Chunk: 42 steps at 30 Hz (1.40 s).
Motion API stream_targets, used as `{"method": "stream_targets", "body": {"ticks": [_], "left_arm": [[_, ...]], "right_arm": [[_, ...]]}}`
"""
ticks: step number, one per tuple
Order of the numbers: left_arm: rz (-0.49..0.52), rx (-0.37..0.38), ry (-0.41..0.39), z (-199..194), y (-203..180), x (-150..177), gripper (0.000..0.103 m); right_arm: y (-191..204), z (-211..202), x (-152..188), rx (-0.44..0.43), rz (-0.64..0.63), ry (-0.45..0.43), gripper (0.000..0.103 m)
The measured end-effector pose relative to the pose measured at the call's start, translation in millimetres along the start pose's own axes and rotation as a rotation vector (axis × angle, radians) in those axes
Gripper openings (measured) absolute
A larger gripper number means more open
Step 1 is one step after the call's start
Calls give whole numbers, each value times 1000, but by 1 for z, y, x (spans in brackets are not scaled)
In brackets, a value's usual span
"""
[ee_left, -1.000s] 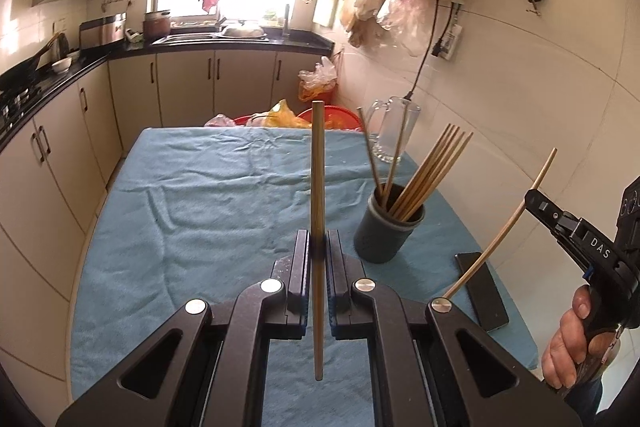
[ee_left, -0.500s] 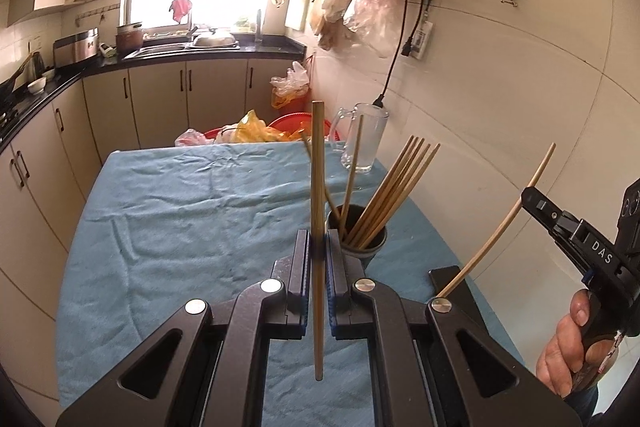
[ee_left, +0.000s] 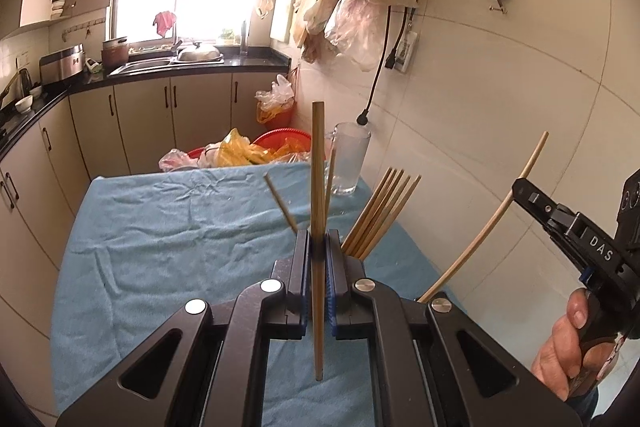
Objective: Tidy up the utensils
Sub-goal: 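Lower the left gripper's chopstick into the cup while the right gripper lowers its chopstick in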
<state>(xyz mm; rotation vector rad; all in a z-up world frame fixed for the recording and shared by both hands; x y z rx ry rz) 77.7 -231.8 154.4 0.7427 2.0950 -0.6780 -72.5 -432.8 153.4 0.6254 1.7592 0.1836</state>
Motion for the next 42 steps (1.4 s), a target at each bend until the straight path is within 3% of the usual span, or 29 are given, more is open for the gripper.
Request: {"method": "stream_targets", "body": {"ticks": [15,23,31,42], "left_arm": [[-21,29,-77,12,-8,-54,7],[-56,25,-107,31,1,-66,7],[-106,30,-95,60,20,-58,7],[-124,33,-42,90,35,-35,7]], "right_arm": [[1,25,-24,15,8,-22,7],[4,41,-27,18,5,-29,7],[13,66,-19,31,-27,-23,7],[8,97,15,68,-56,59,7]]}}
Point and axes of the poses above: each gripper's, at about its wrist camera, not at the fingertips, and z roughly the way its jaws point, y to its left, x to its underside, the point moved 1 cm from there along z, roughly the way its jaws point, and after that the axes turned 4 degrees about x, right-handed, at the moved point
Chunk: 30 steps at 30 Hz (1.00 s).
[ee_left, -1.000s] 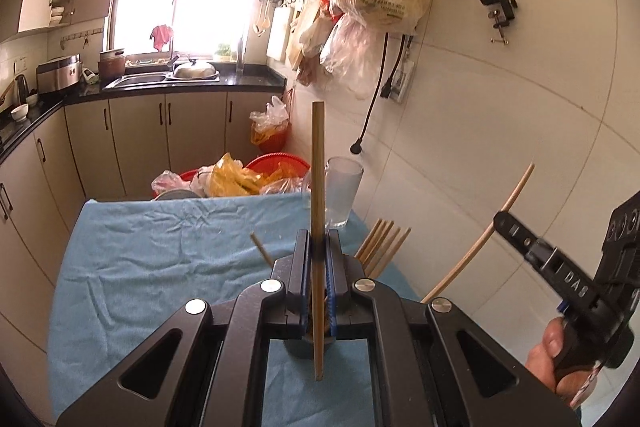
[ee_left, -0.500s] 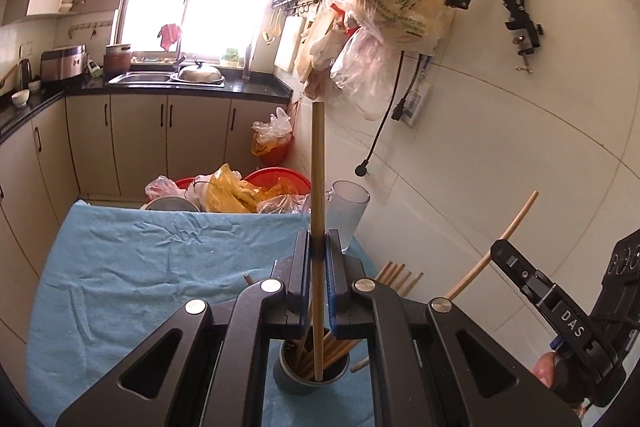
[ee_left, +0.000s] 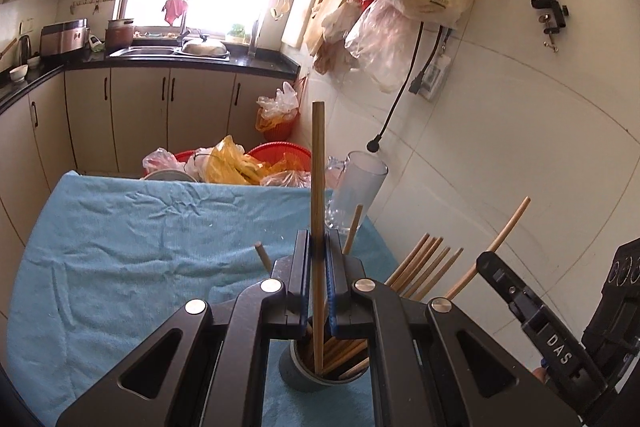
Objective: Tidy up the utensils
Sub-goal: 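Lower the left gripper's chopstick into the cup while the right gripper lowers its chopstick in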
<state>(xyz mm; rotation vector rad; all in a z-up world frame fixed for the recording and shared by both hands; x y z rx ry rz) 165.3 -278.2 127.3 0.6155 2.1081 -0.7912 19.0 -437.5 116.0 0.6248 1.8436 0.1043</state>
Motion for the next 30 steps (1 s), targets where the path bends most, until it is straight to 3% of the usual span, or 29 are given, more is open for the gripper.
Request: {"method": "stream_targets", "body": {"ticks": [15,30], "left_arm": [[-6,-13,82,22,16,28,7],[-13,2,111,33,23,37,7]], "right_arm": [[-11,21,29,22,15,89,7],[-13,38,42,24,15,143,7]]}}
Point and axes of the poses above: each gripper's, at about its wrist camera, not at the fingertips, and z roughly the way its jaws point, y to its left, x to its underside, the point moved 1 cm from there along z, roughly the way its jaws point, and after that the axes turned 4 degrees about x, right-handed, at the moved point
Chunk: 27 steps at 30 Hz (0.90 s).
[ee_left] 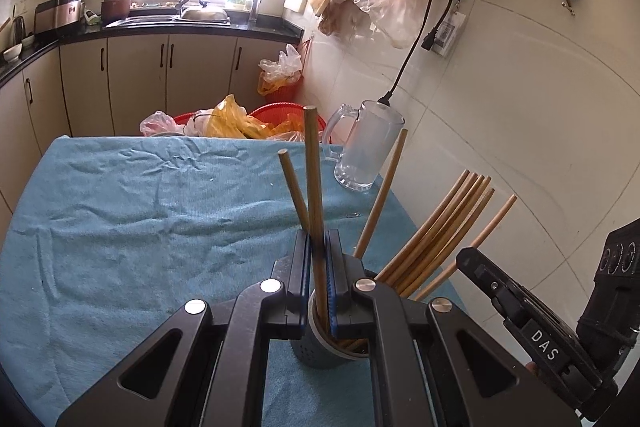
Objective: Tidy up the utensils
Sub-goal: 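Lower the left gripper's chopstick into the cup while the right gripper lowers its chopstick in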
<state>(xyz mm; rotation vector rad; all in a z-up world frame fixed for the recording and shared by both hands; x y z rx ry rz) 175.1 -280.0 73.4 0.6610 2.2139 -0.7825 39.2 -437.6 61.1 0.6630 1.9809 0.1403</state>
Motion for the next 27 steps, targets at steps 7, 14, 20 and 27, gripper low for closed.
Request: {"method": "stream_targets", "body": {"ticks": [7,14,20,27], "left_arm": [[-8,-5,21,8,3,3,8],[-18,-12,35,13,7,5,8],[-20,-18,45,17,10,6,8],[-24,-29,48,20,12,6,11]], "right_arm": [[-1,6,-3,4,1,5,7],[-2,9,-4,4,-3,7,7],[0,10,-4,3,-5,11,7],[0,14,-6,3,-8,7,7]]}}
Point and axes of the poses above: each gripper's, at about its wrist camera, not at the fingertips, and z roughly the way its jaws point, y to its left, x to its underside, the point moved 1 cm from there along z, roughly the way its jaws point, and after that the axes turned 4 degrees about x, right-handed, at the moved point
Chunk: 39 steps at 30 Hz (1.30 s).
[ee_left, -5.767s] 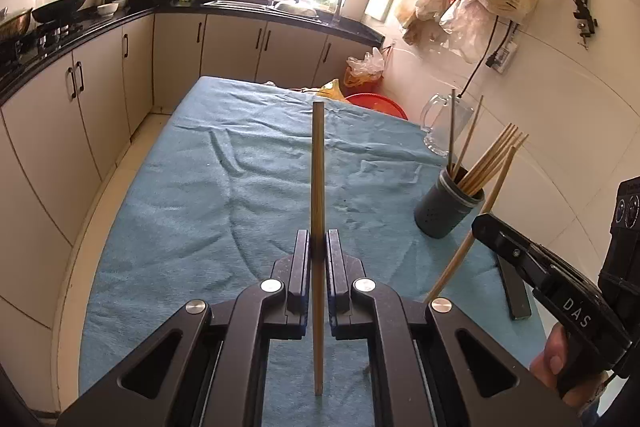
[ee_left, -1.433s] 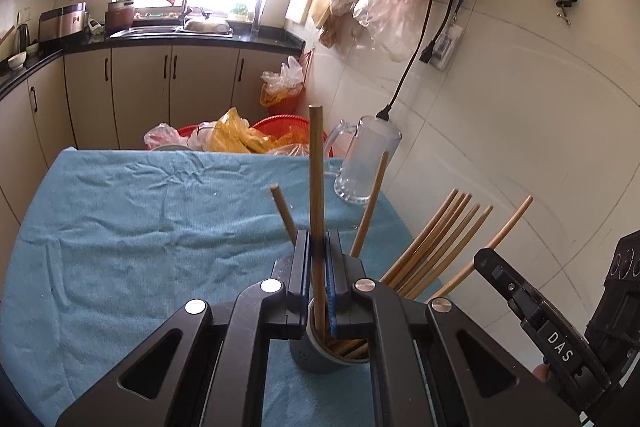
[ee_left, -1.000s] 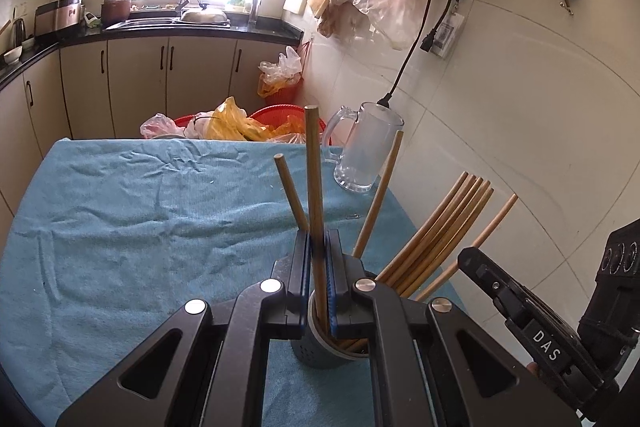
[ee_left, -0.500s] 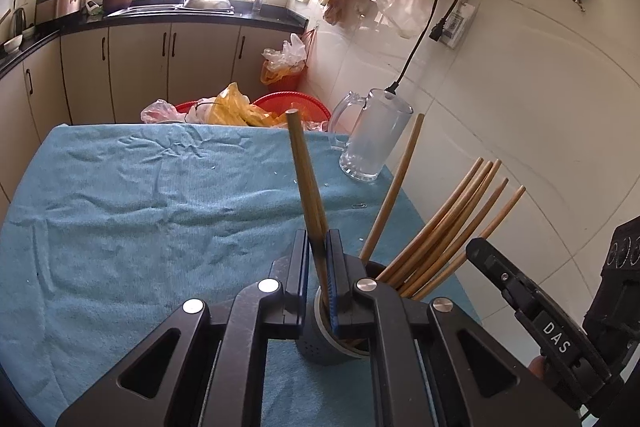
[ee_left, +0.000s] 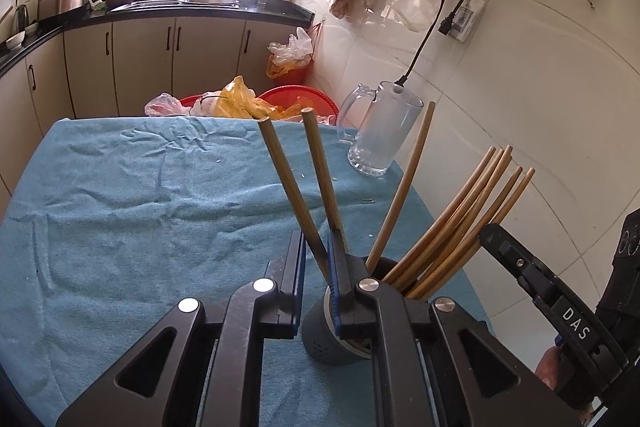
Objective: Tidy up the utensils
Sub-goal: 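Lower the left gripper's chopstick into the cup while the right gripper lowers its chopstick in, then open both grippers to release the chopsticks into the cup and withdraw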
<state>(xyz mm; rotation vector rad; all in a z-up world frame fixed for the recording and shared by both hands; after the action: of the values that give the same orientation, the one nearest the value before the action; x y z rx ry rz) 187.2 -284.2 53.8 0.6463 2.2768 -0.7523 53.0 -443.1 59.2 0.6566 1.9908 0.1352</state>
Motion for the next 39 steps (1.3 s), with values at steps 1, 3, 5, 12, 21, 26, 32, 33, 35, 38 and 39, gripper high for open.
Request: {"method": "stream_targets", "body": {"ticks": [1,3,5,12,21,26,32,33,35,38,39], "left_arm": [[0,-1,0,0,1,0,12],[-1,-5,0,1,2,1,15],[-3,-8,0,1,3,1,17],[-2,-17,-4,0,5,2,23],[-8,-30,-11,2,10,3,34],[-14,-38,-14,1,13,5,40],[-19,-54,-19,1,16,5,48],[-20,-57,-20,1,16,5,50],[-23,-63,-22,0,17,6,52],[-29,-74,-23,-1,19,8,57],[-31,-77,-23,-1,20,8,59]], "right_arm": [[1,1,-1,2,-5,-1,7],[1,1,-1,3,-8,-1,7],[1,1,-1,2,-9,1,7],[1,2,-2,-2,-9,0,8],[5,-1,-2,5,-17,-11,8],[5,-3,-3,7,-15,-18,16],[4,-12,-7,14,-13,-41,28],[4,-13,-8,15,-11,-44,30],[3,-17,-8,16,-10,-51,32],[0,-21,-10,22,-8,-61,40],[0,-23,-10,26,-7,-66,45]]}}
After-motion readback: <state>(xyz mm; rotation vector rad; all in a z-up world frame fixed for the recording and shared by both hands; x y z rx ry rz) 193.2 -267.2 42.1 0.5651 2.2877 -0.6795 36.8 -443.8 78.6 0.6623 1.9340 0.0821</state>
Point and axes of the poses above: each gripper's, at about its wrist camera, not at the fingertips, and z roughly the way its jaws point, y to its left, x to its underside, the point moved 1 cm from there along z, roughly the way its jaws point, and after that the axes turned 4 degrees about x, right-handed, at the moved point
